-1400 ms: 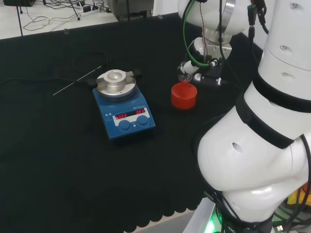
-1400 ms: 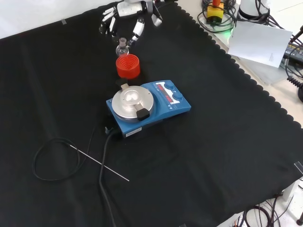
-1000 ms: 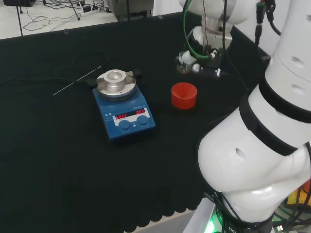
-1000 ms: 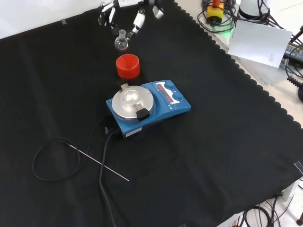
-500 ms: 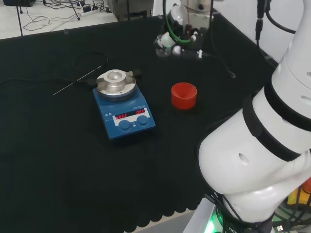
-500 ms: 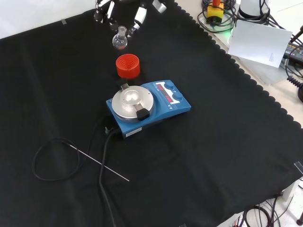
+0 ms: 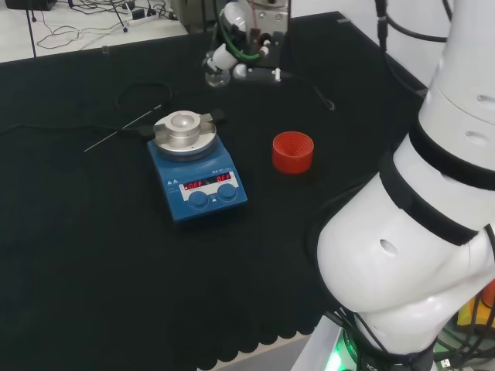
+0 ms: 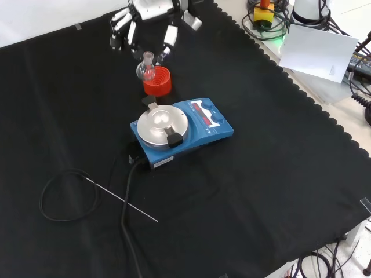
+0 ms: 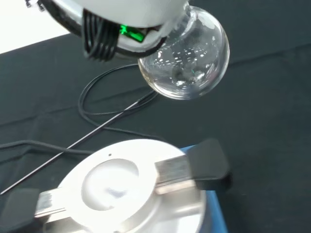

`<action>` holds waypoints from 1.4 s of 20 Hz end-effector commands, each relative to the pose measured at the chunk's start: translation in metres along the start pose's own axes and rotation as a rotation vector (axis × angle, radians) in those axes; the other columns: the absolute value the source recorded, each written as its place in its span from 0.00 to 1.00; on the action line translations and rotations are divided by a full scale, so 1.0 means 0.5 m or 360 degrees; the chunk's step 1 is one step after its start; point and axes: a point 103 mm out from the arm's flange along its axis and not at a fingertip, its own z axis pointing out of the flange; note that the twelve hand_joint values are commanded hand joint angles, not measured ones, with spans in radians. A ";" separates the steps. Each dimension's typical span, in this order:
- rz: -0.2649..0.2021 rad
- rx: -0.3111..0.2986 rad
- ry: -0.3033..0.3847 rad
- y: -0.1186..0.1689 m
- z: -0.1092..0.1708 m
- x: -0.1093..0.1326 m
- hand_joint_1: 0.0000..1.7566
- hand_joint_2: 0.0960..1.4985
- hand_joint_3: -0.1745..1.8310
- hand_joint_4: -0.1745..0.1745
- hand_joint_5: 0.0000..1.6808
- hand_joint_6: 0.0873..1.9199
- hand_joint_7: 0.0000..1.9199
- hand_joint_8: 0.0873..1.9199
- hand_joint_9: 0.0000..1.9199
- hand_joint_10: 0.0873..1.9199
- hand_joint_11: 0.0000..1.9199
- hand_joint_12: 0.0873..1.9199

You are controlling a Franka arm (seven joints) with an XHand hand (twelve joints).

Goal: Place the round-bottom flask on the heater.

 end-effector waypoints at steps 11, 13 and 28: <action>-0.0073 0.0203 0.0027 0.025 0.101 0.091 0.64 0.41 0.45 0.77 0.70 0.43 0.17 0.32 0.30 0.29 0.09 0.71; -0.0073 0.0213 0.0027 0.024 0.107 0.092 0.64 0.41 0.45 0.77 0.70 0.43 0.17 0.32 0.30 0.29 0.09 0.71; -0.0096 0.0258 0.0026 0.021 0.140 0.097 0.64 0.40 0.46 0.73 0.70 0.43 0.16 0.32 0.29 0.29 0.09 0.71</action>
